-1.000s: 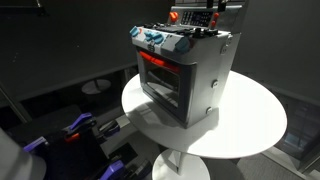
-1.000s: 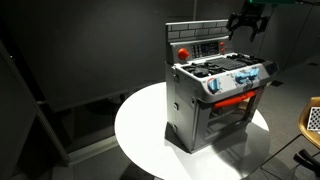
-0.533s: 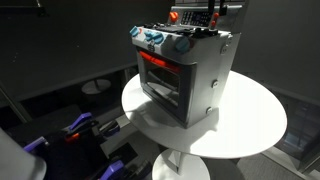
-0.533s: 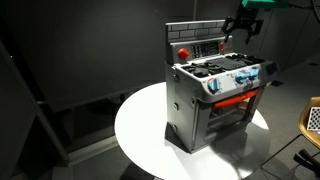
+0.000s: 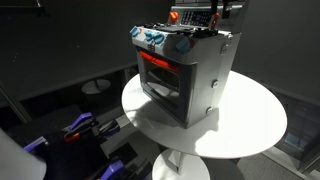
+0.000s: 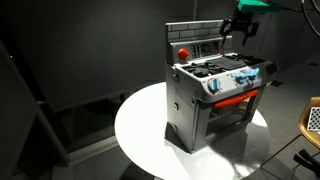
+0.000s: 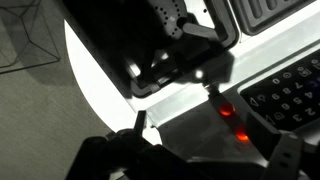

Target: Press the orange button on the stove

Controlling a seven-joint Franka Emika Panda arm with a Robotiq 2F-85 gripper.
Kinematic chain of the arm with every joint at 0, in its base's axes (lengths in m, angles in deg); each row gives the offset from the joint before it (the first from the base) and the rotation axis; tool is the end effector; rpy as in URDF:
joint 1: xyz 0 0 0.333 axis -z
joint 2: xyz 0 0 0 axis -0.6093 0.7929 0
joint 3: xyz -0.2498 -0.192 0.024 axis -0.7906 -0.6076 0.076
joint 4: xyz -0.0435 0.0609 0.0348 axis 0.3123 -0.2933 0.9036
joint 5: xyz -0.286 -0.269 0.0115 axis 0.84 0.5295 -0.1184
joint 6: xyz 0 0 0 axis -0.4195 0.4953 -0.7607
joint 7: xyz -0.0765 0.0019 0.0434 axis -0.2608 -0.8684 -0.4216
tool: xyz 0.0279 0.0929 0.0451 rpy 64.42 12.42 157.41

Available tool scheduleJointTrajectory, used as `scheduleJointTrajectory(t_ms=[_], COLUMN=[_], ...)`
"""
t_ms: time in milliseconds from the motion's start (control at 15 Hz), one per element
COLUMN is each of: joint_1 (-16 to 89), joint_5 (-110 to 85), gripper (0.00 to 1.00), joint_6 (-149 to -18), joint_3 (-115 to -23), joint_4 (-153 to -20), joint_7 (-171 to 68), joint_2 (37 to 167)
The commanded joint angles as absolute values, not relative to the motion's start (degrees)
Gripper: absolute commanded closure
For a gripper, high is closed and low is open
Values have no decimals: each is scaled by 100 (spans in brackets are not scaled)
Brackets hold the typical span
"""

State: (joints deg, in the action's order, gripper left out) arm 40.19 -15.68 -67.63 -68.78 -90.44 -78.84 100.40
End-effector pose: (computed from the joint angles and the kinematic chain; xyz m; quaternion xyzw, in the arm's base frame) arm 0.6460 -0.0692 0.4627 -0.9420 0.3288 -0.0666 0.0081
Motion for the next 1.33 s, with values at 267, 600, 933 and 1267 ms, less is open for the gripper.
scheduleJointTrajectory(t_ms=[267,600,933,1267], joint_1=[3962,4006,4045,4031], joint_5=[-1609,-1858,-2238,-2291], gripper=[0,0,0,0], joint_6=[-6417,-6101,-5257,-4197], joint_3=[-7008,-6957,-6896,-6873], joint_4=[-8496,-8636,-8760,-8872], joint_7=[-7974,-7749,-7249,-6530], joint_2=[10386,10134,9799,9335])
